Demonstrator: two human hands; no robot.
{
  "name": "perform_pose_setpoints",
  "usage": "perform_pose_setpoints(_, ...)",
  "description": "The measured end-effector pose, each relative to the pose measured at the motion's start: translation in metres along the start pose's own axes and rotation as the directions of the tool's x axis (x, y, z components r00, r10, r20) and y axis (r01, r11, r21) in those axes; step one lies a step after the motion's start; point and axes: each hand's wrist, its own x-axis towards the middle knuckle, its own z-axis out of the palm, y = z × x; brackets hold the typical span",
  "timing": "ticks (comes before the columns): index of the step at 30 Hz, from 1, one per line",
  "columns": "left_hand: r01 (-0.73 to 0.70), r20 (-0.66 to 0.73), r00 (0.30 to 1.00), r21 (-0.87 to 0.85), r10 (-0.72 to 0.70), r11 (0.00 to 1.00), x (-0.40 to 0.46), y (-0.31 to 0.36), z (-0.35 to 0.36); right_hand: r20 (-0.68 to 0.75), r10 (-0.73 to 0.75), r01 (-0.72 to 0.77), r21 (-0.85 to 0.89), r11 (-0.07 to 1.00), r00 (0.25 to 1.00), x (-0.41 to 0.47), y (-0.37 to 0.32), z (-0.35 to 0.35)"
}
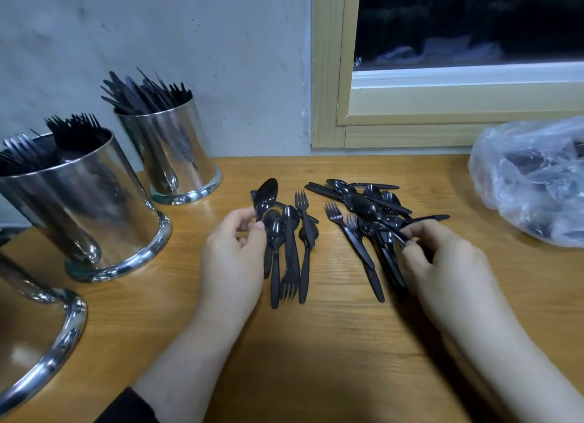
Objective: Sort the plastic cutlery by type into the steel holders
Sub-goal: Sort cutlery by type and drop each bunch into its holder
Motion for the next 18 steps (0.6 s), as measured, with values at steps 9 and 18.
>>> perform_pose_setpoints(9, 0.268, 0.197, 0.96, -0.458, -0.197, 0.848, -0.015, 0.016, 0.006, -0.047, -0.22, 0.224, 0.246, 0.943, 0.974, -0.015, -0.016, 0.023)
perform_pose_setpoints(18, 0.344, 0.31, 0.931, -0.559, -0.194, 0.755, -0.021, 0.024, 0.012, 0.028, -0.187, 0.165, 0.356, 0.92, 0.982, -0.028, -0.039, 0.052)
